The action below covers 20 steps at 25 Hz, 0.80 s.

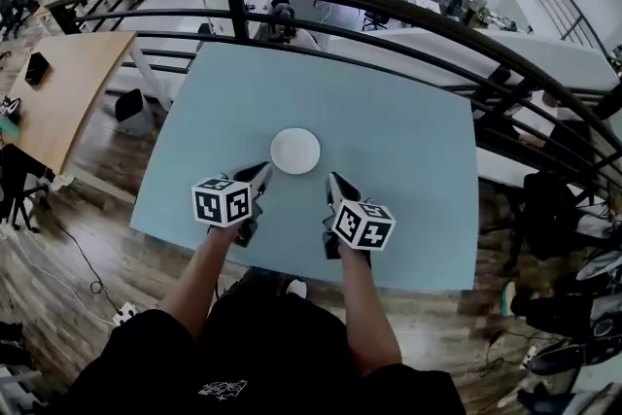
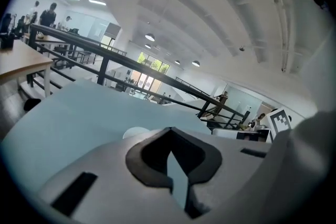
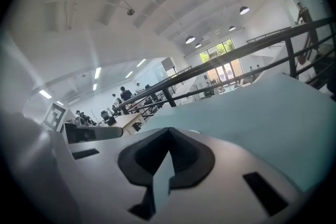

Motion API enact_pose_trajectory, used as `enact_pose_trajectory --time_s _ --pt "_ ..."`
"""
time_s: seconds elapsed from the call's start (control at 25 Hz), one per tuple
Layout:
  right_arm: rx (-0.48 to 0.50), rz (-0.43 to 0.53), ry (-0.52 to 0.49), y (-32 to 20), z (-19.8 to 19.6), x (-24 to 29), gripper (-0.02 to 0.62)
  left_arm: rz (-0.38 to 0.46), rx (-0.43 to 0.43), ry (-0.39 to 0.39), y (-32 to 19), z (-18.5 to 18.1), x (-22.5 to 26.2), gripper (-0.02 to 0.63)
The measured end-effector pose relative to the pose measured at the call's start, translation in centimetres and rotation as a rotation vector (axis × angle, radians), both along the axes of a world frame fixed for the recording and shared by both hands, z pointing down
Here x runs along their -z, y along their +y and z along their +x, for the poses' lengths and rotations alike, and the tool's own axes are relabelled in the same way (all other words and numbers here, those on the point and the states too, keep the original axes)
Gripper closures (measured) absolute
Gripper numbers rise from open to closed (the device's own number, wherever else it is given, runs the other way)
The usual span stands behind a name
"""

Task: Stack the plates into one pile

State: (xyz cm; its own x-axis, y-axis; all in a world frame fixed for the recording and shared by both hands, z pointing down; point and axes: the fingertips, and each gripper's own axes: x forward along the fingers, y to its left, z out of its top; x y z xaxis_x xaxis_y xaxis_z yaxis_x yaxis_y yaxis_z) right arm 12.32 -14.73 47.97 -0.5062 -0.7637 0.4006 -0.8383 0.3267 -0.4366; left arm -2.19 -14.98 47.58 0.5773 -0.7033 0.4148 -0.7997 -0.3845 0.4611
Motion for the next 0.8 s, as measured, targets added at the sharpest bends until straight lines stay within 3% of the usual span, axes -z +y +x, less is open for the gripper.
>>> enact_pose_trajectory --time_s 0.28,0.44,0.8 --pt "0.025 0.128 0.055 2.9 2.4 4.9 0.588 0.145 0.062 -0.109 3.8 -0.5 4.7 0.598" --pt "0.028 0.209 0.065 4.3 3.4 8.5 0.588 0.223 0.093 -0.123 4.9 -0.8 7.9 0.598" --pt "0.027 0.341 0.113 7.1 3.5 13.6 0.588 0.422 0.091 -0.213 6.9 -1.4 13.1 0.598"
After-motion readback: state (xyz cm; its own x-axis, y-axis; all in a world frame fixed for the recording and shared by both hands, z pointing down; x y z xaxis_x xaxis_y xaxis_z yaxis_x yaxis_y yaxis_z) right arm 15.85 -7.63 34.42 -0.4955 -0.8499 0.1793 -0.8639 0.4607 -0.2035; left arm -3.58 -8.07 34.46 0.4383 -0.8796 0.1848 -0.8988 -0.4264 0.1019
